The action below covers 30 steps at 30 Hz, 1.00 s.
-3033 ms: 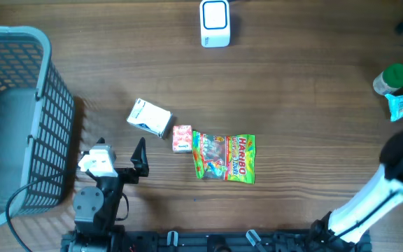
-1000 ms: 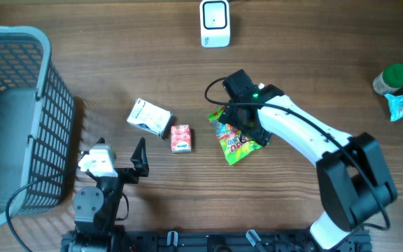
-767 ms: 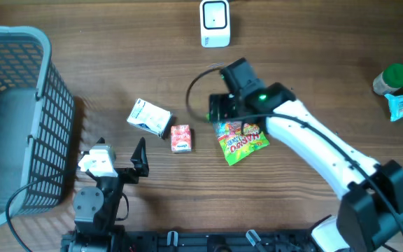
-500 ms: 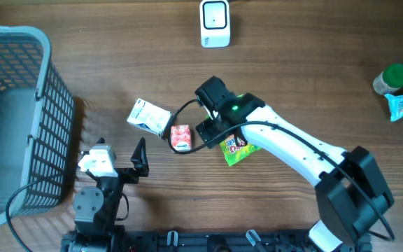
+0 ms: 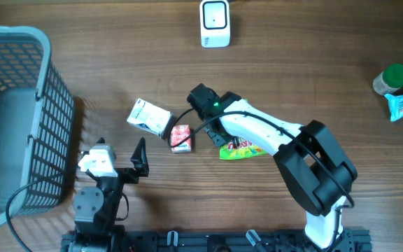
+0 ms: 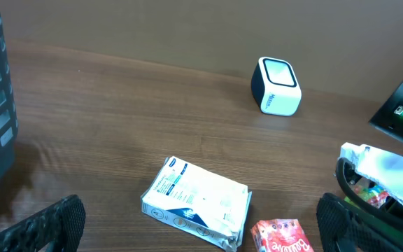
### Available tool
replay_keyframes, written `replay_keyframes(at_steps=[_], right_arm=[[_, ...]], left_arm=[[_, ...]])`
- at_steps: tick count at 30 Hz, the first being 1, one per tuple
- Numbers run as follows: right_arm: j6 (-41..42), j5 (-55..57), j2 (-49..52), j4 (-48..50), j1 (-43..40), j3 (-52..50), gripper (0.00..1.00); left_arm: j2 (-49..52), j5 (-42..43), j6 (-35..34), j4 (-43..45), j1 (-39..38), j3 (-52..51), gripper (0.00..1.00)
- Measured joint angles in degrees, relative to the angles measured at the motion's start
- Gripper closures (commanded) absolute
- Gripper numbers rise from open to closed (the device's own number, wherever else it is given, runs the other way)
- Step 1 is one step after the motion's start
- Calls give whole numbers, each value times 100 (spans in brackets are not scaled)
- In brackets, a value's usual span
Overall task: Scan the item barcode
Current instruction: 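Lift the Haribo bag and hold it in front of the scanner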
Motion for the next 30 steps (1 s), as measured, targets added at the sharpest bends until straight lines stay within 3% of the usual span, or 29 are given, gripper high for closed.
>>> replay_keyframes(at_steps=[2, 4, 5, 11, 15, 21, 25, 28, 30], right_arm=[[85, -599, 46, -382, -116, 254, 96], [-72, -2251, 52, -1099, -363, 640, 96], [-365, -3353, -24, -1449, -505, 881, 95], [-2334, -7552, -1196, -1670, -1840, 1257, 96], [-3193, -9739, -1167, 289, -2050, 450, 96], [-4653, -10306, -1128, 3246, -1912, -468, 95], [-3827, -10417, -1113, 6885, -1812, -494, 95], [-3150, -10415, -1113, 8498, -1683, -483, 95], [-2887, -10415, -1113, 8666, -1650, -483, 95]], left_arm=[[0, 2, 0, 0, 0, 0, 0], [0, 2, 2, 2, 0, 0, 0], [4, 2, 0, 2, 0, 0, 0], [4, 0, 0, 2, 0, 0, 0], [4, 0, 2, 2, 0, 0, 0], [0, 0, 0, -2, 0, 0, 0], [4, 2, 2, 4, 0, -2, 0], [0, 0, 2, 0, 0, -2, 0], [0, 2, 2, 0, 0, -2, 0]])
